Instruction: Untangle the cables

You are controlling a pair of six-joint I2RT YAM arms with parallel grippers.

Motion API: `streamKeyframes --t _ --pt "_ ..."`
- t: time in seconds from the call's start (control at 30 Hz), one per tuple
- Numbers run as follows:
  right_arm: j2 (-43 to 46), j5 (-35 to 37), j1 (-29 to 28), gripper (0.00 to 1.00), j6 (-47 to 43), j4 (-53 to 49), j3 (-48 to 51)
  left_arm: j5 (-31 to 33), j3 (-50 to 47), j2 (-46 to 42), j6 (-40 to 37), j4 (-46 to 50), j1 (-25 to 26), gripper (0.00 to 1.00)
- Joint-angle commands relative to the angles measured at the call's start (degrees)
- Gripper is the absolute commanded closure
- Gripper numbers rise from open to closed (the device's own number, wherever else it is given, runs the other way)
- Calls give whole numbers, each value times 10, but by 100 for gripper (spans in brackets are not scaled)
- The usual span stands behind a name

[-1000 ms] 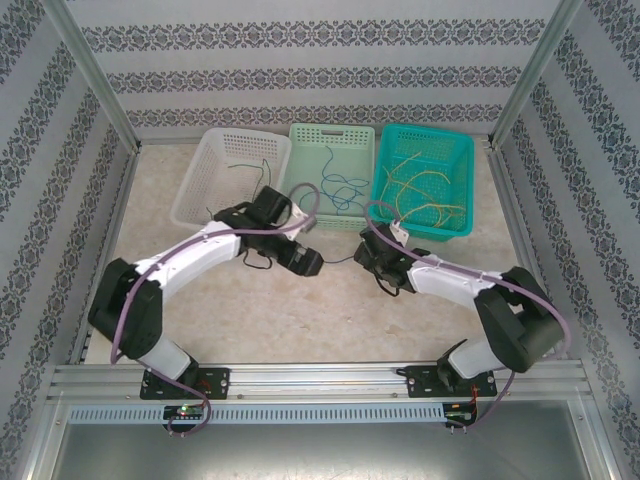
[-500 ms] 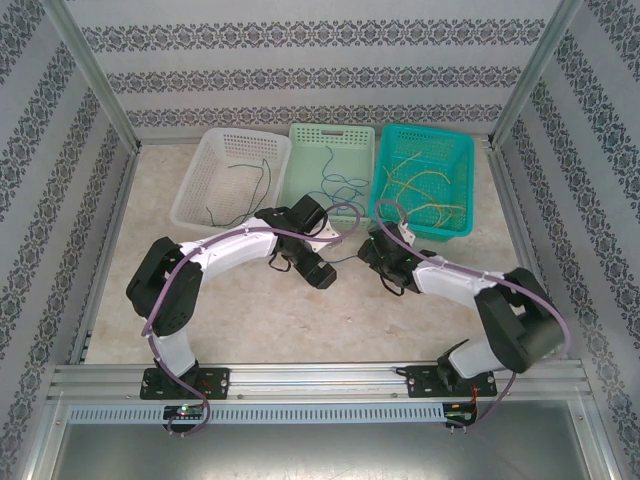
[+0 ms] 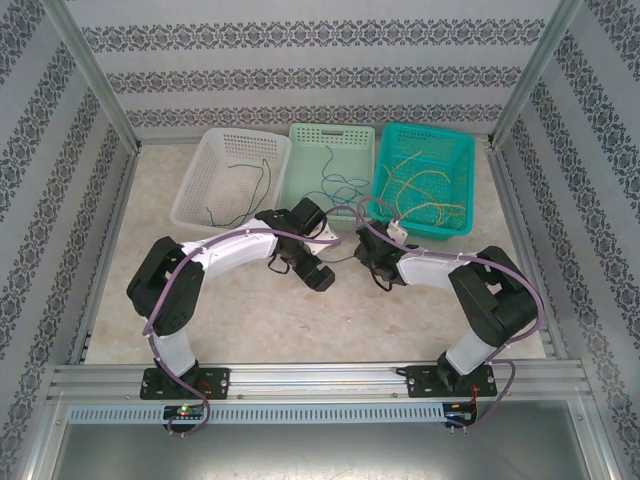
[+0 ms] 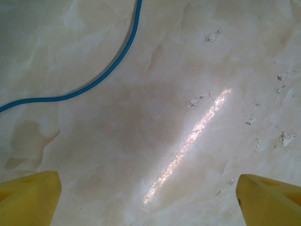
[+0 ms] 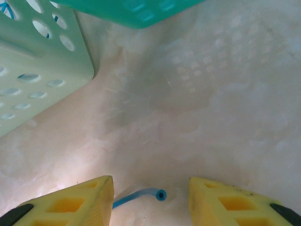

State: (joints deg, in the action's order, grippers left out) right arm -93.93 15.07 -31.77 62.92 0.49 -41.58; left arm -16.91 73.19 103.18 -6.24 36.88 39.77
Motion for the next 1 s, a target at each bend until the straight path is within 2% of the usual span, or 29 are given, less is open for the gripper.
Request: streamKeyframes --t 0.0,0.07,0.27,0.37,0.63,0.73,0.8,0.87,0.97 --pt "-40 18 0 56 8 46 -22 -7 -1 10 -10 2 7 4" --pt "-50 14 -1 62 15 52 -26 -6 -1 10 -10 5 7 4" --pt "-77 22 -10 89 35 57 -30 -4 -10 3 -8 5 6 4" --pt "-74 20 -13 97 40 55 -24 -2 -12 0 -7 5 7 4" --pt "-20 24 -43 100 27 -2 -3 15 -25 -28 8 -2 7 6" --pt "19 37 -60 100 16 -29 9 38 -65 -104 33 -57 6 6" --pt "50 56 -77 100 0 -54 9 62 -100 -178 49 -111 4 1" --pt "82 78 -98 100 -22 -83 1 67 -130 -236 53 -154 -3 0" --pt "121 101 -122 100 -56 -119 -17 62 -137 -283 62 -163 -21 0"
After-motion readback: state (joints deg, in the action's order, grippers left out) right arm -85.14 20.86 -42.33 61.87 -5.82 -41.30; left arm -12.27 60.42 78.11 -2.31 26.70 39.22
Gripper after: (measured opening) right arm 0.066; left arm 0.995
